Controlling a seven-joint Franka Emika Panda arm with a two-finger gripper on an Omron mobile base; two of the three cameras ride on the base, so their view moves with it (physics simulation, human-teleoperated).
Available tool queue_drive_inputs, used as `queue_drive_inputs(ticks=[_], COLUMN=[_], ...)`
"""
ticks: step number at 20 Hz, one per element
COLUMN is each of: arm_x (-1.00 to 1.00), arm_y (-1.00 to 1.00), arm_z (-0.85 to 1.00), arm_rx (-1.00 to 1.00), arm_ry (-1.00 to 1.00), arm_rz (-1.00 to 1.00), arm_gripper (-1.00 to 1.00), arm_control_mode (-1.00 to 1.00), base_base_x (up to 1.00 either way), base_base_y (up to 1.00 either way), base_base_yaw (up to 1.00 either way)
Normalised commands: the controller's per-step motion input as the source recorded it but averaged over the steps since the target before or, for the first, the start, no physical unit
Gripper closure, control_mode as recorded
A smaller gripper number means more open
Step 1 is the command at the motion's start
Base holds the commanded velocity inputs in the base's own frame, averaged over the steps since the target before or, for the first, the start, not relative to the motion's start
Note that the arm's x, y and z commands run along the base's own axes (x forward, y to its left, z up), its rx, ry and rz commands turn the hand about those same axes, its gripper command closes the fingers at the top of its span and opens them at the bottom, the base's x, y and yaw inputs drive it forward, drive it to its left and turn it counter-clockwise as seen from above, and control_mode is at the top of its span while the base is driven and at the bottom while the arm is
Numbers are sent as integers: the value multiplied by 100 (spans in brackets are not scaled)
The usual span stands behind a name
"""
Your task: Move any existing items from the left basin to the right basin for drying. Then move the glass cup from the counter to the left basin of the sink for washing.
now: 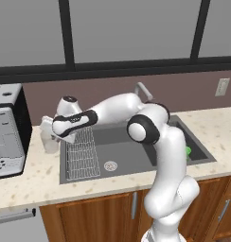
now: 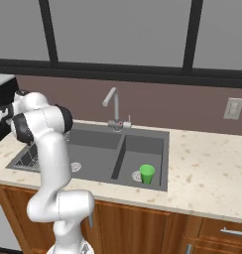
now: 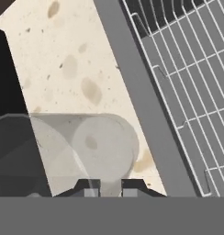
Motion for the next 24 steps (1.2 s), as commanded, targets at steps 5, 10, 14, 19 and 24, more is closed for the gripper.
queue_drive_inputs(ticks=[5, 10, 14, 19, 24], arm_x=[0, 0, 0, 0, 0], arm_y=[-73, -91, -97, -94, -64], arm_z=[40, 19, 0, 0, -10], arm_rx=[0, -2, -4, -7, -11], arm_ry=[0, 8, 14, 17, 17], arm_rz=[-1, -7, -15, -19, -22], arm_gripper=[100, 100, 100, 100, 100], arm_control_mode=[-100, -100, -100, -100, -100], base_base_x=[0, 0, 0, 0, 0], base_base_y=[0, 0, 0, 0, 0], base_base_yaw=[0, 0, 0, 0, 0])
